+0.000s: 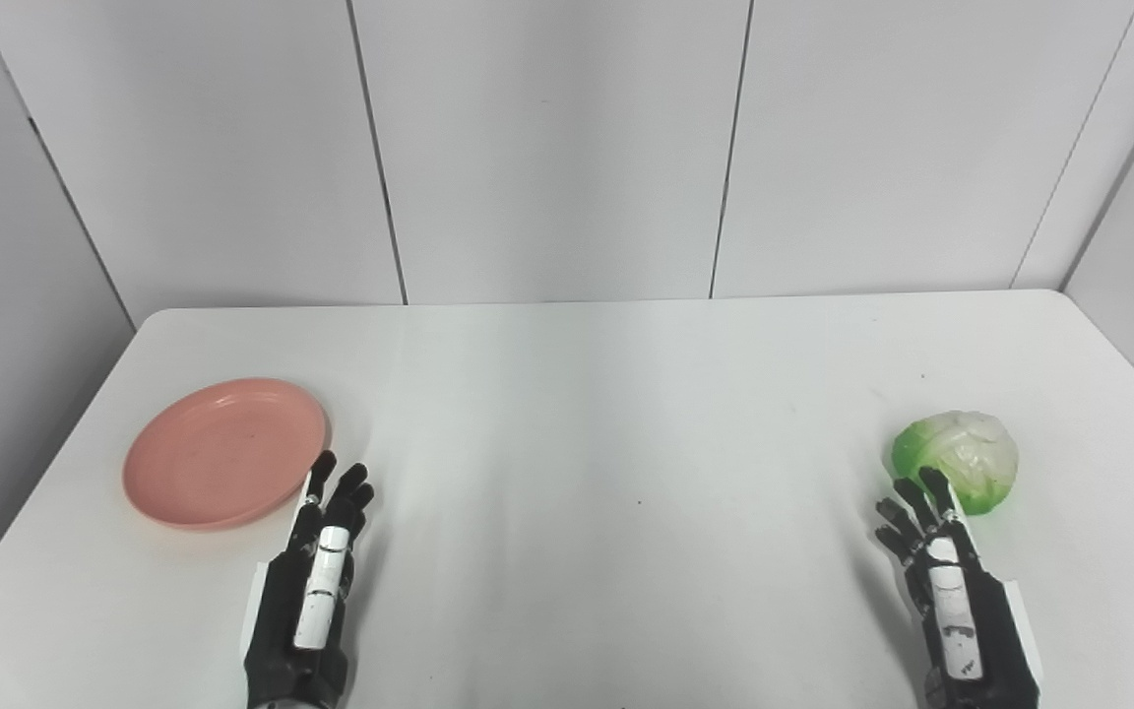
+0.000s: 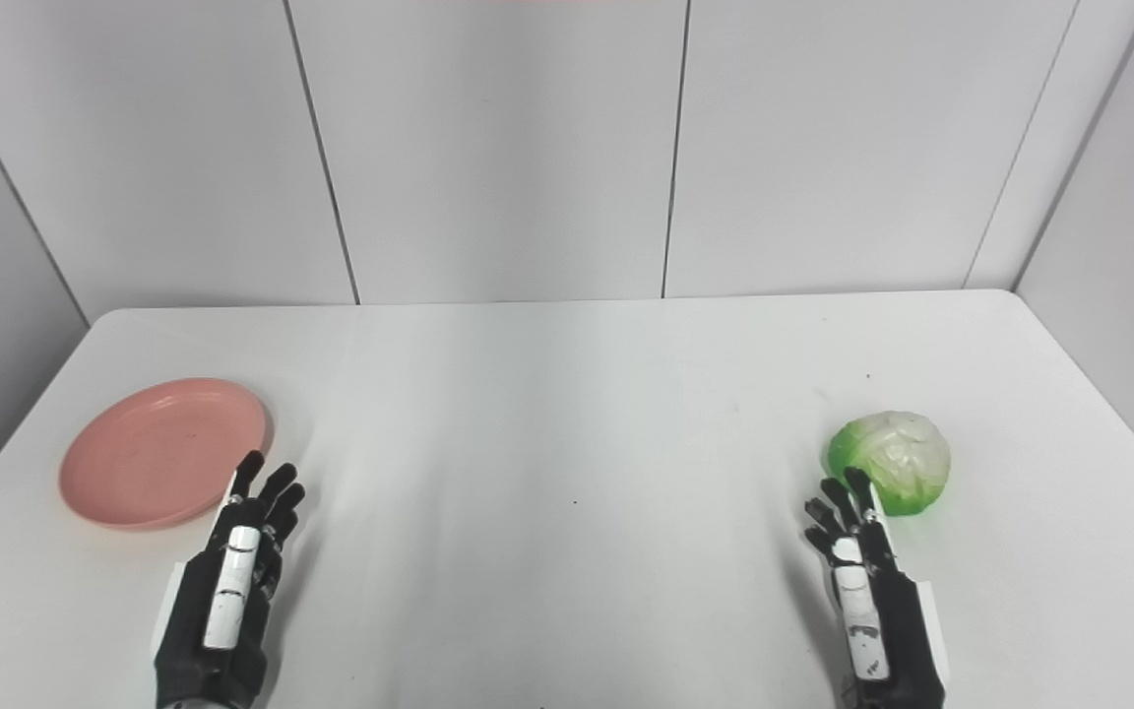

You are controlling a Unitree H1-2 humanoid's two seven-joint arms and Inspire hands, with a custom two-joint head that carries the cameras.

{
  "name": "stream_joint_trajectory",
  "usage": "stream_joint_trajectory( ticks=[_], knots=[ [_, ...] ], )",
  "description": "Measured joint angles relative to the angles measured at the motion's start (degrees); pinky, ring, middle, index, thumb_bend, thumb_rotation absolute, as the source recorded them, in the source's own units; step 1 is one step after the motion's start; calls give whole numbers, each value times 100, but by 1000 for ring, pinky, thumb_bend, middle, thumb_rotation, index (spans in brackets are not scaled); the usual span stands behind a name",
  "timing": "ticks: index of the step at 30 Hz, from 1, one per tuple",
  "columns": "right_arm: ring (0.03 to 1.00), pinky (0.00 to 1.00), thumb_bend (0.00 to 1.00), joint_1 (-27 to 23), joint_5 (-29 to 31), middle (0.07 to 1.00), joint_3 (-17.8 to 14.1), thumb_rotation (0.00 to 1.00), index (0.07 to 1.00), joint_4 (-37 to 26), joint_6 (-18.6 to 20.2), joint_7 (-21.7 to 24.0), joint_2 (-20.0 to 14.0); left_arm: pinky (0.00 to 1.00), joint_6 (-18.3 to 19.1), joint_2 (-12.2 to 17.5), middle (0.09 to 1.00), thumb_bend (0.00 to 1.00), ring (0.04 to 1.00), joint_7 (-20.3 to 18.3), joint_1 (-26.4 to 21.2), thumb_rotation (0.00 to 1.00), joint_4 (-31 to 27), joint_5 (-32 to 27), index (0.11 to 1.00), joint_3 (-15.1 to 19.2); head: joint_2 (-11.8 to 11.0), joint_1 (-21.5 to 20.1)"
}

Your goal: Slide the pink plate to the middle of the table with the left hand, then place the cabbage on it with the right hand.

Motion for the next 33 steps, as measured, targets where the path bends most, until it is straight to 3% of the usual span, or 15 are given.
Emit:
stream_joint_trajectory(
  ticks=[10, 14, 19, 24, 26, 28, 29, 31, 33],
  knots=[
    [893, 897, 882, 4, -55, 926, 28, 927, 929, -225, 197, 11, 6, 1000, 132, 9, 934, 798, 941, -11, -3, 766, -76, 0, 947, 8, 123, -36],
    [890, 891, 868, 7, -165, 914, 83, 957, 870, -362, 365, 19, 6, 1000, 168, 13, 949, 799, 959, -13, -2, 778, -169, -5, 961, 7, 88, -27],
    [888, 886, 859, 9, -189, 911, 126, 953, 872, -424, 447, 57, 13, 1000, 422, 39, 963, 817, 978, -91, 0, 776, -259, -19, 980, -20, 70, -27],
    [898, 902, 865, 11, -164, 916, 124, 958, 876, -435, 484, 97, 8, 1000, 407, 36, 962, 830, 975, -202, 1, 767, -231, -21, 981, -21, -9, 26],
    [903, 911, 863, 12, -152, 920, 121, 963, 876, -403, 477, 153, 5, 1000, 327, 32, 964, 825, 977, -226, 4, 773, -171, -5, 979, -28, -507, 183],
    [909, 922, 854, 15, -143, 926, 117, 970, 876, -284, 442, 188, -8, 1000, 172, 24, 962, 814, 975, -256, 9, 787, 0, 4, 977, -45, -553, 210],
    [910, 924, 852, 15, -126, 928, 109, 971, 876, -140, 347, 229, -15, 1000, 43, 12, 960, 811, 974, -258, 18, 792, 107, 26, 976, -67, -806, 393],
    [920, 937, 843, 22, -74, 933, 64, 975, 878, 91, 117, 338, -30, 1000, -150, 2, 952, 779, 967, -260, 24, 792, 293, 98, 972, -114, -1079, 744],
    [931, 950, 829, 22, 24, 938, 8, 986, 883, 227, -140, 452, -54, 1000, -374, -12, 947, 745, 962, -258, 32, 783, 450, 174, 965, -175, -1152, 852]
  ],
)
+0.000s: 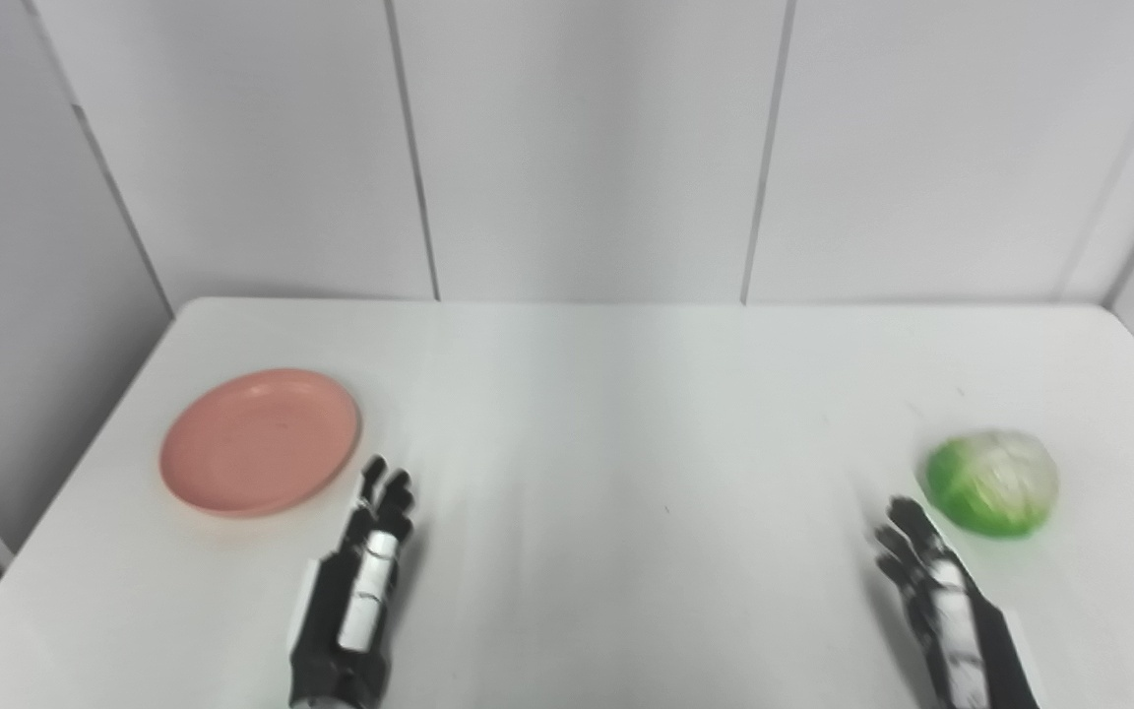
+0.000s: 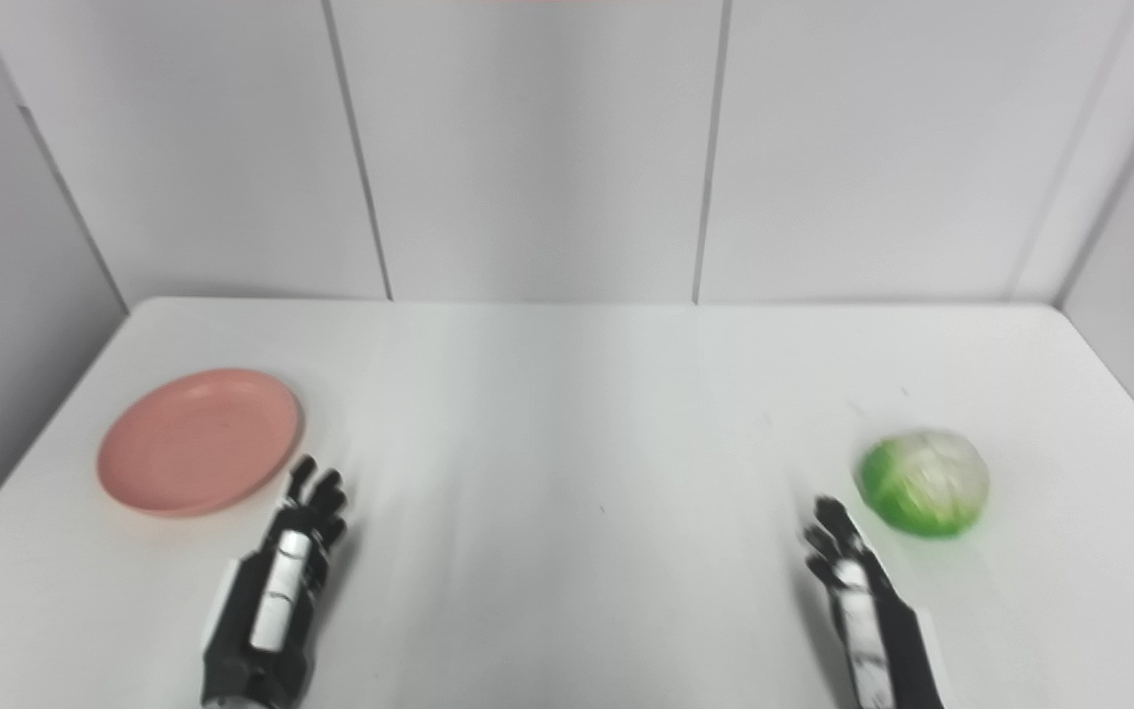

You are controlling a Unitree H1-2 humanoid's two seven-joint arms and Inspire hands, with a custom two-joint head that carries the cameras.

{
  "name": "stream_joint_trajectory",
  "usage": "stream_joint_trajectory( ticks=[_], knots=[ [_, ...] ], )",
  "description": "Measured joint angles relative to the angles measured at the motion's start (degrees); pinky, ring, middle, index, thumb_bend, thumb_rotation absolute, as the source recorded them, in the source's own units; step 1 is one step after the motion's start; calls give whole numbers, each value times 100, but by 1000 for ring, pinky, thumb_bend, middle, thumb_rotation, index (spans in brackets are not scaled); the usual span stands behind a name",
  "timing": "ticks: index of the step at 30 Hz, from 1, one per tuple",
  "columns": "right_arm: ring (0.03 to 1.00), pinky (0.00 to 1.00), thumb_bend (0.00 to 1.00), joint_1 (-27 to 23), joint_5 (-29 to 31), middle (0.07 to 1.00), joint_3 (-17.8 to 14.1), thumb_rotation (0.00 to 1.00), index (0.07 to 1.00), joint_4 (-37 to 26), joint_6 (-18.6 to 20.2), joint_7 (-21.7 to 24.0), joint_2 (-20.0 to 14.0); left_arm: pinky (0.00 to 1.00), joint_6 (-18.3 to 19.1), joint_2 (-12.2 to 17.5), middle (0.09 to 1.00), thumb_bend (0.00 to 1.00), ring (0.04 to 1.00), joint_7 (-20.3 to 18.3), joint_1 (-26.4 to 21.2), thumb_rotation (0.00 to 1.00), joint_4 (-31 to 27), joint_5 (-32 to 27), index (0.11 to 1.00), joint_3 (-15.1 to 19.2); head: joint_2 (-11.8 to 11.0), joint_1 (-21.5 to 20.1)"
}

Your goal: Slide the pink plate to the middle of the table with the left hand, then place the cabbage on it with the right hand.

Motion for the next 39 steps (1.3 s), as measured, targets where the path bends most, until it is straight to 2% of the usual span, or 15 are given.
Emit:
stream_joint_trajectory(
  ticks=[2, 4, 6, 8, 10, 16, 22, 26, 27, 28, 32, 34, 35, 37, 39],
  knots=[
    [942, 961, 814, -2, 93, 945, -49, 997, 890, 95, -163, 121, -15, 994, -198, -13, 944, 736, 956, 2, 4, 768, 94, 82, 956, -65, -245, 403],
    [955, 979, 796, -2, 156, 952, -81, 1000, 892, 237, -346, 236, -38, 973, -406, -15, 937, 728, 946, 20, 0, 736, 162, 94, 944, -99, -246, 404],
    [967, 996, 792, -3, 204, 955, -106, 1000, 892, 272, -375, 317, -73, 948, -512, -18, 929, 715, 934, 32, -2, 694, 200, 95, 927, -114, -412, 658],
    [973, 999, 801, -4, 233, 958, -117, 1000, 894, 334, -421, 407, -121, 927, -644, -21, 928, 711, 931, 65, -2, 674, 240, 96, 919, -129, -413, 659],
    [970, 1000, 813, -6, 273, 955, -142, 1000, 893, 369, -455, 477, -125, 891, -750, -22, 925, 707, 921, 67, -2, 671, 274, 89, 915, -140, -562, 773],
    [966, 1000, 798, -31, 351, 939, -172, 1000, 883, 539, -649, 684, -188, 849, -1207, -18, 915, 716, 905, 48, -8, 667, 395, 75, 888, -179, -694, 870],
    [972, 1000, 770, -60, 401, 929, -140, 1000, 871, 735, -971, 837, -294, 769, -1536, 11, 876, 769, 882, -13, -96, 569, 501, 178, 821, -195, -756, 879],
    [967, 1000, 764, -85, 392, 913, -131, 1000, 864, 873, -1230, 840, -294, 731, -1545, 46, 871, 801, 863, -15, -214, 638, 479, 335, 810, -133, -861, 835],
    [967, 1000, 766, -89, 390, 912, -126, 1000, 863, 920, -1291, 841, -296, 730, -1542, 68, 870, 818, 859, -5, -357, 658, 476, 378, 804, -91, -896, 818],
    [958, 1000, 778, -98, 387, 901, -116, 1000, 855, 945, -1326, 841, -296, 768, -1534, 124, 888, 835, 881, 5, -565, 737, 461, 457, 814, -26, -905, 791],
    [951, 1000, 796, -119, 340, 894, -73, 1000, 838, 959, -1383, 838, -296, 822, -1370, 561, 892, 892, 896, 55, -1545, 820, 129, 645, 785, 356, -897, 765],
    [952, 1000, 787, -118, 327, 893, -63, 1000, 835, 959, -1416, 839, -300, 816, -1202, 771, 883, 898, 882, 90, -1957, 831, 101, 700, 777, 516, -879, 773],
    [947, 1000, 766, -114, 327, 885, -56, 1000, 825, 958, -1426, 839, -303, 783, -1090, 858, 866, 857, 855, 115, -2104, 824, 106, 698, 764, 609, -853, 756],
    [948, 1000, 758, -104, 329, 887, -51, 1000, 821, 943, -1431, 839, -310, 763, -896, 974, 860, 846, 837, 138, -2317, 815, 170, 695, 770, 771, -853, 756],
    [951, 1000, 786, -80, 328, 891, -48, 1000, 814, 917, -1431, 837, -326, 747, -786, 1070, 860, 822, 830, 172, -2533, 806, 426, 693, 785, 925, -721, 729]
  ],
)
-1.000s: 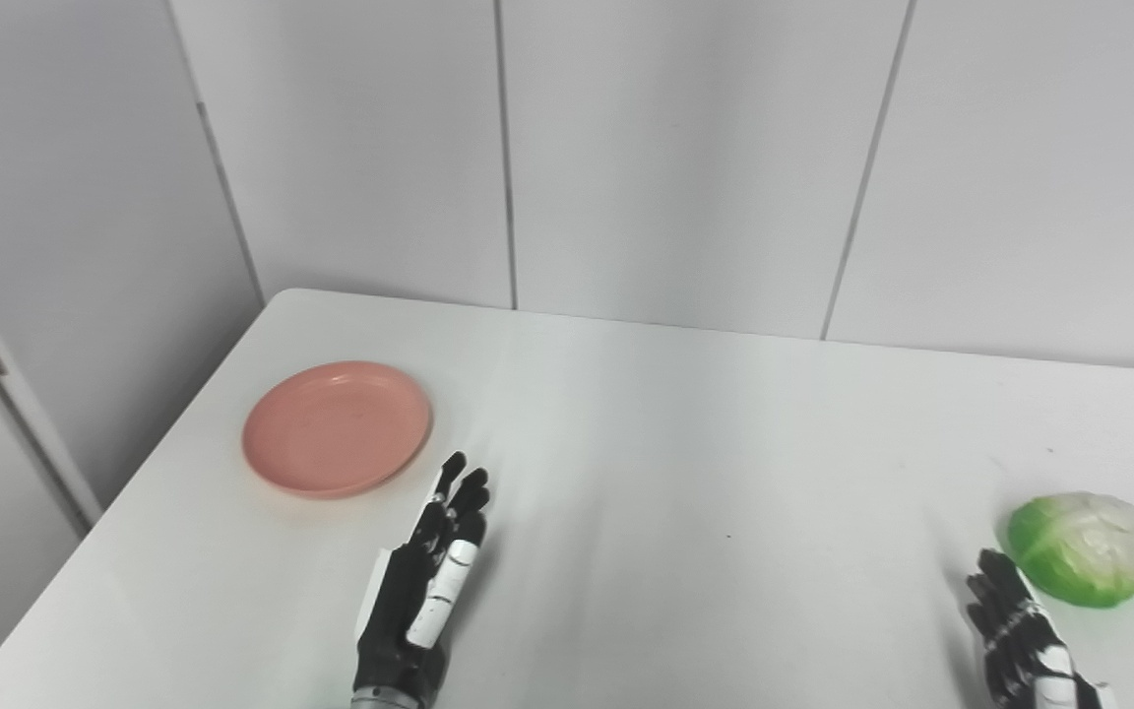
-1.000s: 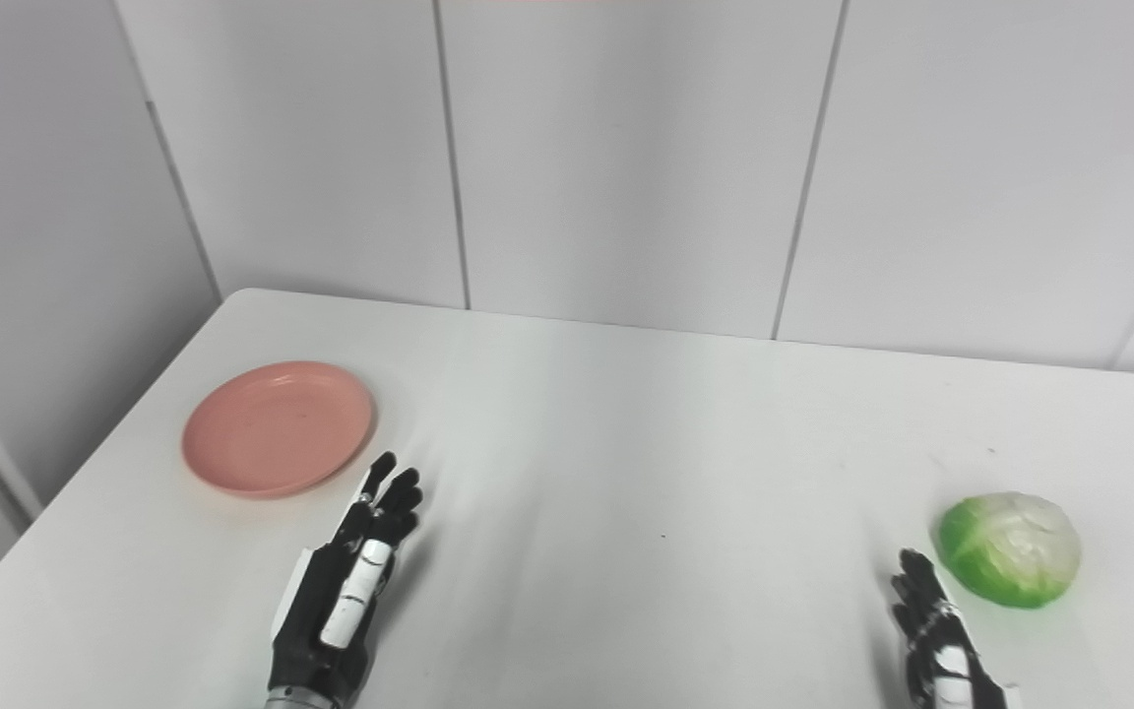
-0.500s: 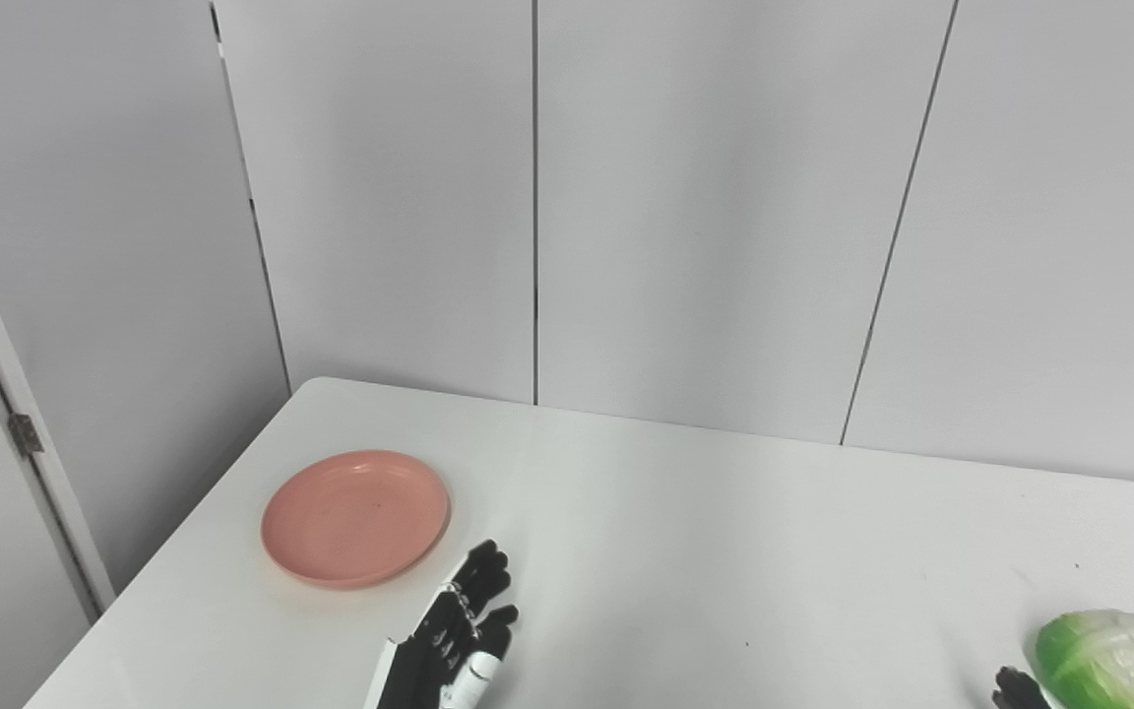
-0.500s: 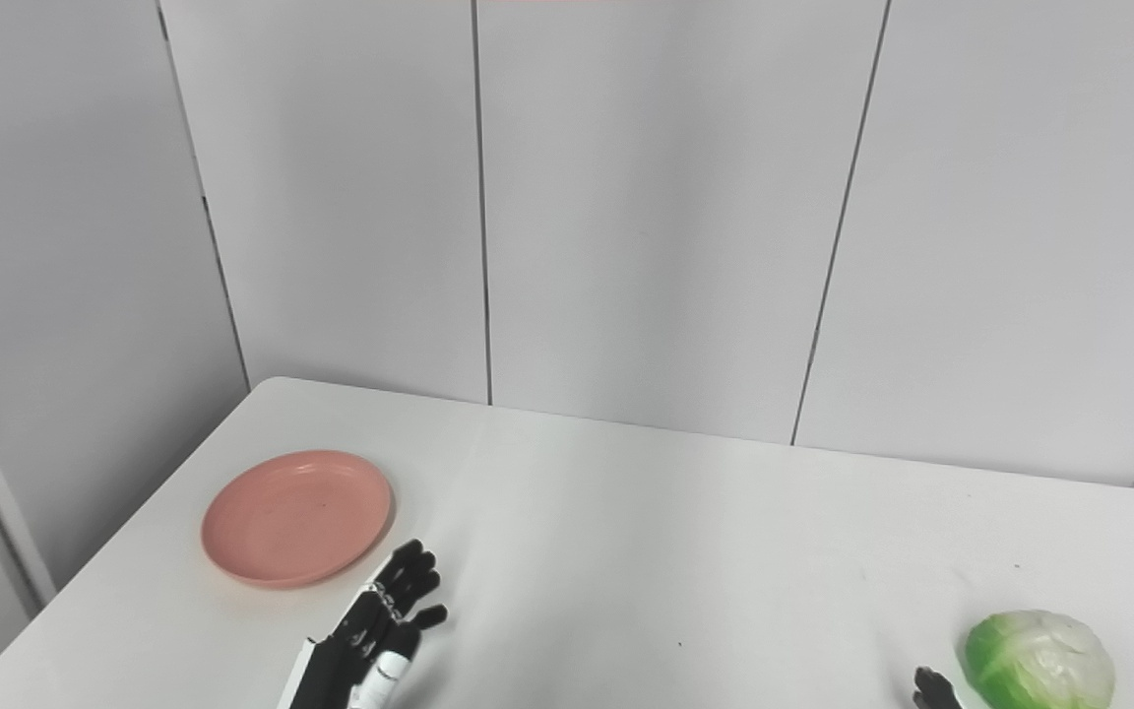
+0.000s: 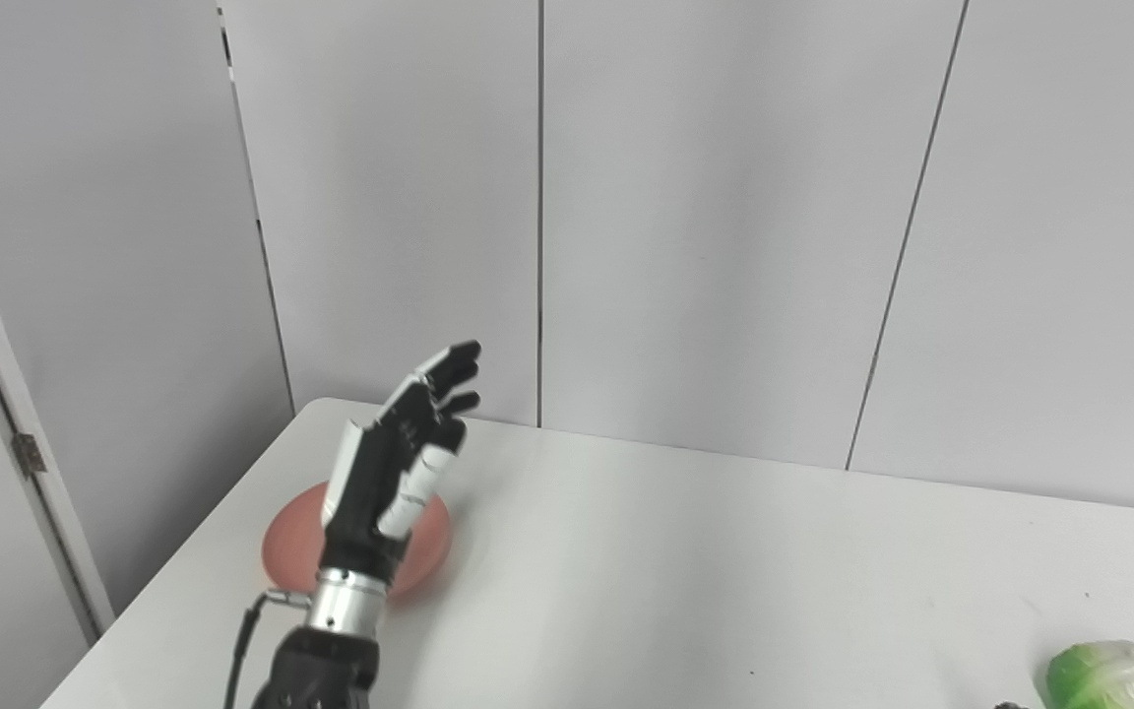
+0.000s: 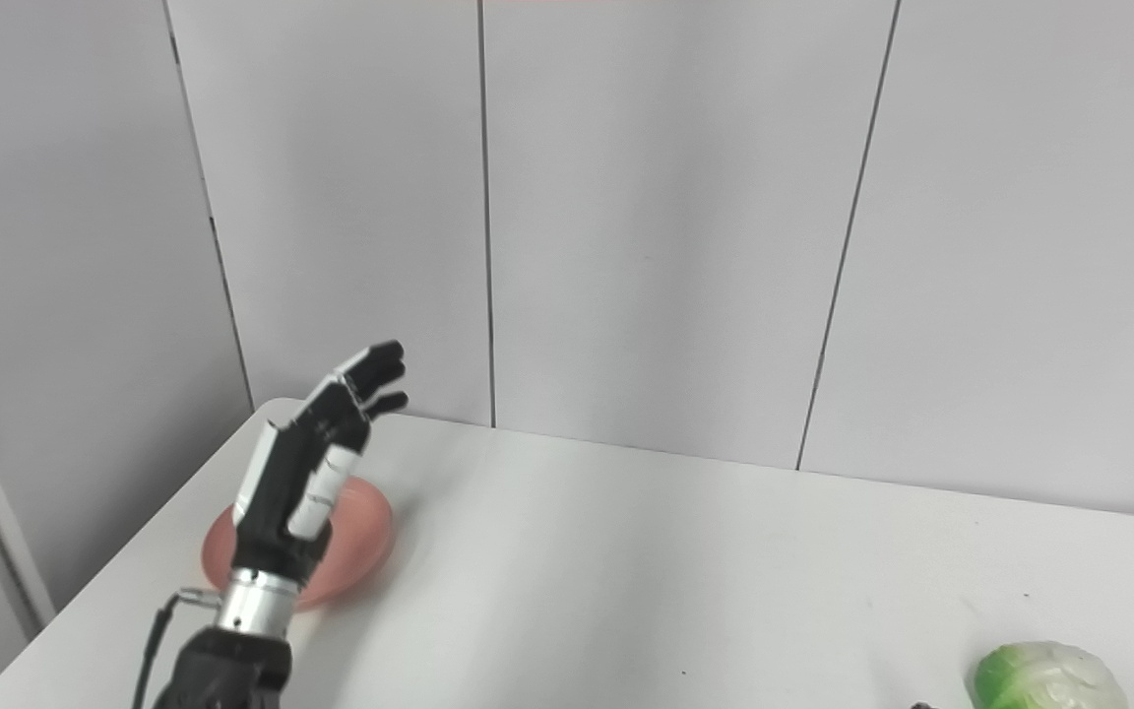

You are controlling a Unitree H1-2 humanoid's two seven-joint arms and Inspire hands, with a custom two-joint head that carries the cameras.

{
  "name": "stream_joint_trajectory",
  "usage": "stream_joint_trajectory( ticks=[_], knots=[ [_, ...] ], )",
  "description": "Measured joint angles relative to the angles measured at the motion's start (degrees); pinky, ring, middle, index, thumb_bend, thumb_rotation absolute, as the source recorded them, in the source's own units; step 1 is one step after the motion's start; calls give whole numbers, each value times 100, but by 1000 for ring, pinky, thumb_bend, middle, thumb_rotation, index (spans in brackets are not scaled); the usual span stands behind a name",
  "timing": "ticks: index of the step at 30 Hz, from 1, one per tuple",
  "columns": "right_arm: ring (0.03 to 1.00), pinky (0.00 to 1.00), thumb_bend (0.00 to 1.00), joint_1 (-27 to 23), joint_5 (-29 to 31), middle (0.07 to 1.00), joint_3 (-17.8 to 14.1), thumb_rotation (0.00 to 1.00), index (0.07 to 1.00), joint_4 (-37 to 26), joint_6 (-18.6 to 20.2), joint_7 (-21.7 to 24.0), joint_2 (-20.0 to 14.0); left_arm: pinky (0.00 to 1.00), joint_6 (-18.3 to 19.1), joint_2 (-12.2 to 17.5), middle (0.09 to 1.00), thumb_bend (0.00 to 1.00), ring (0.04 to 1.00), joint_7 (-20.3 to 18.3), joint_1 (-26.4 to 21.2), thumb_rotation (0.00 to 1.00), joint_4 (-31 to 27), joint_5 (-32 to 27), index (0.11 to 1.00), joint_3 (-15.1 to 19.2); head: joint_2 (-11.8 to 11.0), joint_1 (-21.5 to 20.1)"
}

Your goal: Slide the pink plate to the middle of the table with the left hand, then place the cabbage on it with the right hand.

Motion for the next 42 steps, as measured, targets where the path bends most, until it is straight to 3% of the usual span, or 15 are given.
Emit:
stream_joint_trajectory(
  ticks=[10, 16, 17, 26, 29, 35, 42],
  knots=[
    [938, 997, 871, 91, 49, 882, 44, 1000, 809, -116, 2, 7, -87, 758, -141, 722, 837, 894, 834, 92, -827, 760, 1579, -237, 775, 684, 159, 26],
    [935, 1000, 904, 218, 48, 878, 59, 1000, 800, -258, 59, -6, -127, 732, -387, 855, 816, 786, 816, 203, -1018, 752, 2800, -408, 779, 871, 256, -44],
    [921, 975, 914, 242, 48, 865, 58, 1000, 796, -285, 78, -11, -129, 772, -410, 877, 838, 758, 834, 250, -1019, 741, 2970, -410, 784, 898, 290, -53],
    [899, 933, 954, 341, -22, 846, 41, 1000, 779, -467, 289, -124, -135, 759, -811, 1333, 812, 723, 816, 557, -1217, 698, 4837, -434, 771, 1073, 396, -220],
    [896, 922, 963, 435, -19, 847, 25, 1000, 780, -569, 368, -134, -170, 724, -876, 1406, 790, 659, 806, 604, -1188, 695, 5131, -461, 735, 1100, 440, -246],
    [889, 904, 962, 492, -8, 841, 17, 1000, 775, -653, 466, -139, -201, 734, -963, 1405, 796, 738, 823, 724, -1180, 677, 5540, -481, 721, 1066, 484, -272],
    [887, 896, 966, 539, -16, 839, -7, 1000, 773, -679, 468, -140, -227, 763, -1065, 1424, 820, 669, 834, 726, -1161, 699, 5761, -492, 747, 1014, 519, -290]
  ],
)
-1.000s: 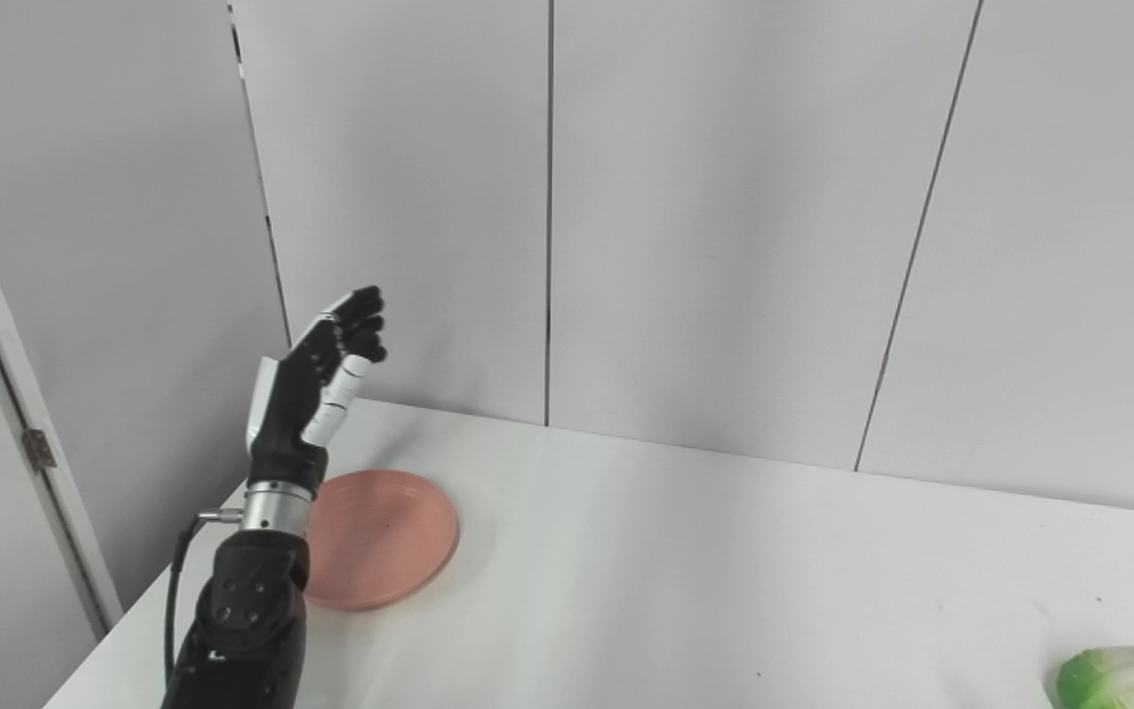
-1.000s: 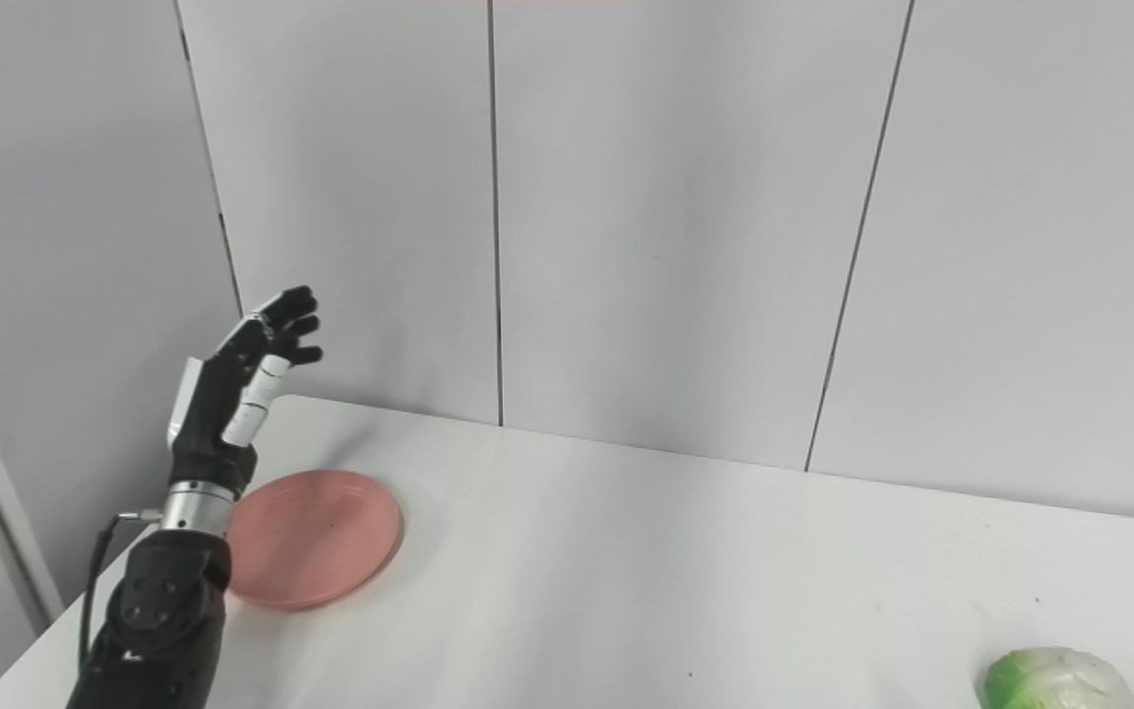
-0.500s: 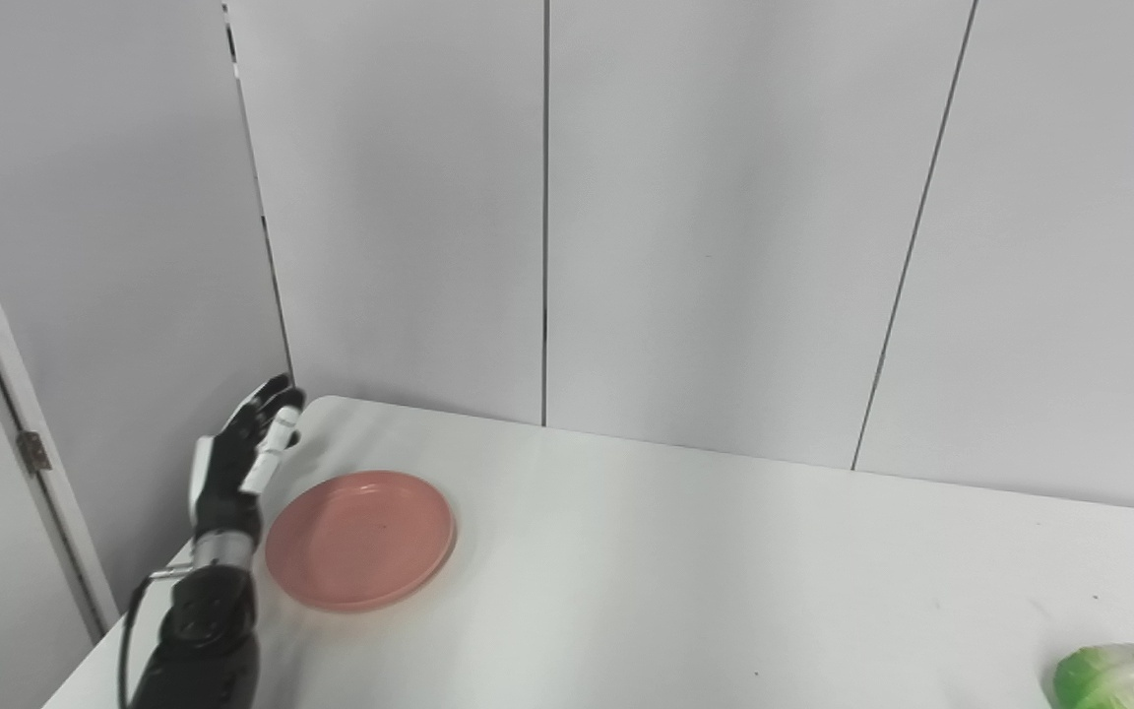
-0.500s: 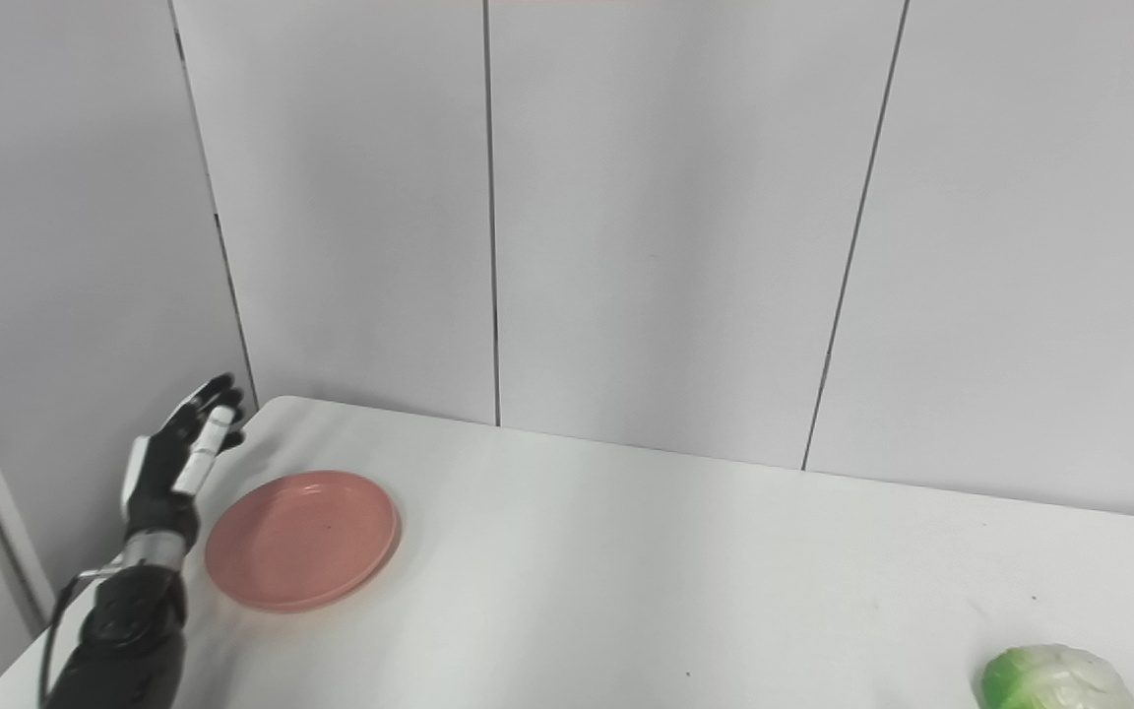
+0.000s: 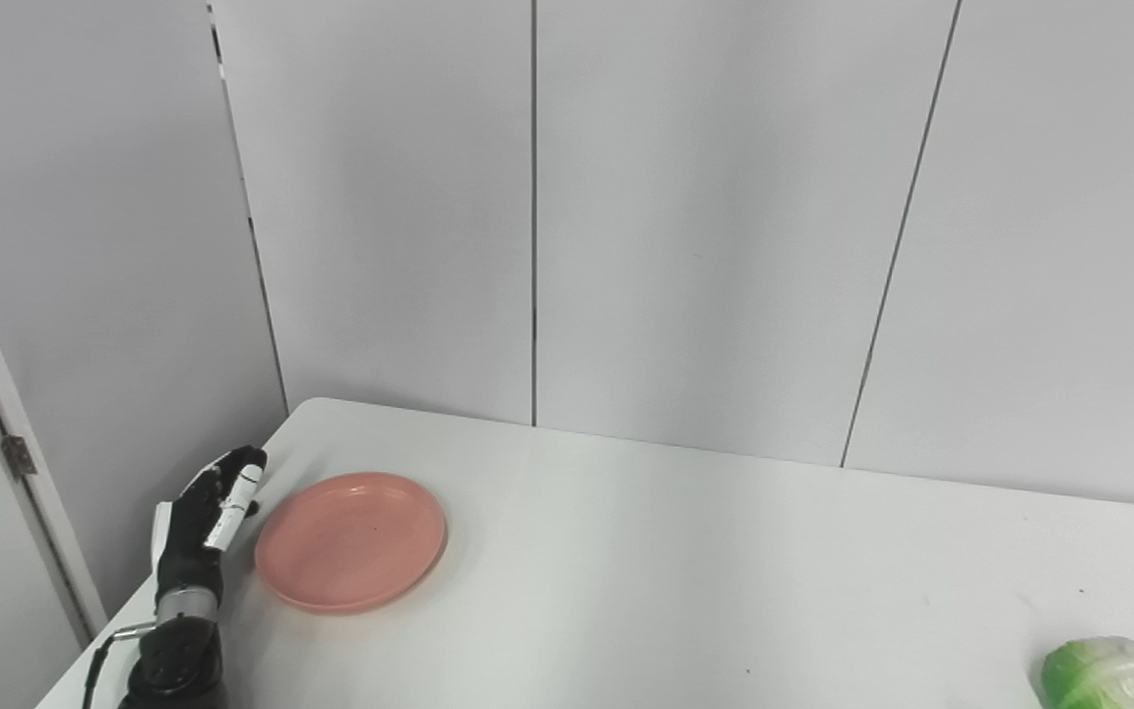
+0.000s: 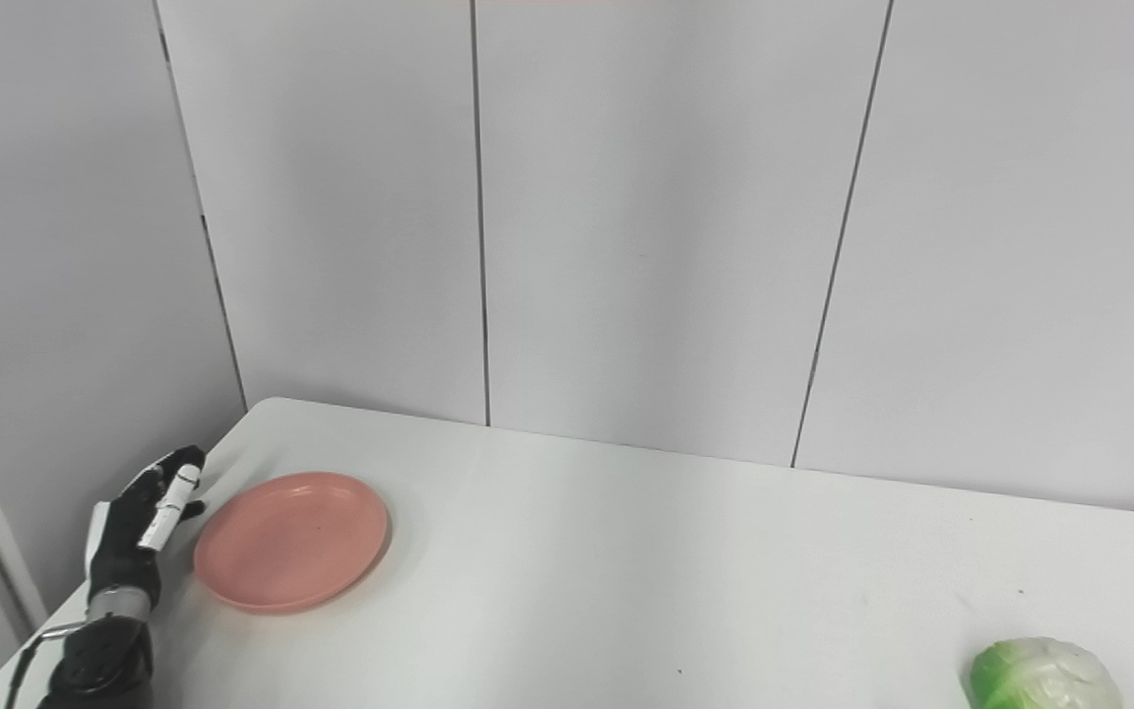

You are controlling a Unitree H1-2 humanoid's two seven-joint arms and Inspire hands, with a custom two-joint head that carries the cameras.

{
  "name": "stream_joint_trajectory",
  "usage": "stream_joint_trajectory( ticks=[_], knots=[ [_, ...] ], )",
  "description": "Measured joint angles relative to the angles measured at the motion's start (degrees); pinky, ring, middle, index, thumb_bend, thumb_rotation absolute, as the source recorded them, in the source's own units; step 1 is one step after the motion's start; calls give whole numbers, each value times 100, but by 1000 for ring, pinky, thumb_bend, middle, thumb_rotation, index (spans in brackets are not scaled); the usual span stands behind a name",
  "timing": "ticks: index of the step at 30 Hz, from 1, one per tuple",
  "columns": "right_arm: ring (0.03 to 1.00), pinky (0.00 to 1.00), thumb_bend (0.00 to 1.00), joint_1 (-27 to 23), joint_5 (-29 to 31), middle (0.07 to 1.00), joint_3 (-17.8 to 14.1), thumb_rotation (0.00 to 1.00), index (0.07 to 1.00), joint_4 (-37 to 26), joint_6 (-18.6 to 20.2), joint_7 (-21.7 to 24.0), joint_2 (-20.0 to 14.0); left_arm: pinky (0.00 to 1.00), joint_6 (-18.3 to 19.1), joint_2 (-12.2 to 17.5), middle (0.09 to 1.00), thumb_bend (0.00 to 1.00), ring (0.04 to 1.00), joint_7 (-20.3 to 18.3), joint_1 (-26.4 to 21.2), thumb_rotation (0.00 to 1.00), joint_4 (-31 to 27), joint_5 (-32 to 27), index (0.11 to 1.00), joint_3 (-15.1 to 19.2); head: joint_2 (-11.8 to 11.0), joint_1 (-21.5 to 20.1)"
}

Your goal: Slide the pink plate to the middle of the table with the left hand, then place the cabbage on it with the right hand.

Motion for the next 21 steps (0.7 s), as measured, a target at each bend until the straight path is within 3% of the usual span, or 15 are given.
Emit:
stream_joint_trajectory(
  ticks=[4, 10, 15, 18, 21],
  knots=[
    [886, 893, 970, 8, -54, 837, 1, 1000, 774, -10, 1, -1, -16, 800, -131, 86, 825, 670, 846, -1, -83, 680, 313, -1, 762, -107, 44, -26],
    [883, 896, 968, 53, -204, 834, 2, 1000, 774, -43, 5, -14, -72, 755, -346, 117, 821, 642, 825, 3, -255, 685, 740, 76, 762, -380, 132, -149],
    [875, 884, 948, 58, -341, 832, 8, 1000, 773, -47, 4, -81, -70, 869, -510, 100, 818, 644, 821, 114, -385, 719, 980, 268, 785, -715, 193, -193],
    [873, 879, 938, 57, -413, 835, 23, 1000, 765, -53, 1, -86, -71, 722, -573, 44, 831, 736, 827, -93, -434, 658, 1025, 213, 780, -772, 202, -211],
    [867, 867, 938, 57, -484, 834, 35, 1000, 767, -60, -2, -98, -71, 720, -575, -70, 849, 727, 844, -333, -440, 675, 906, 58, 799, -790, 229, -255]
  ],
)
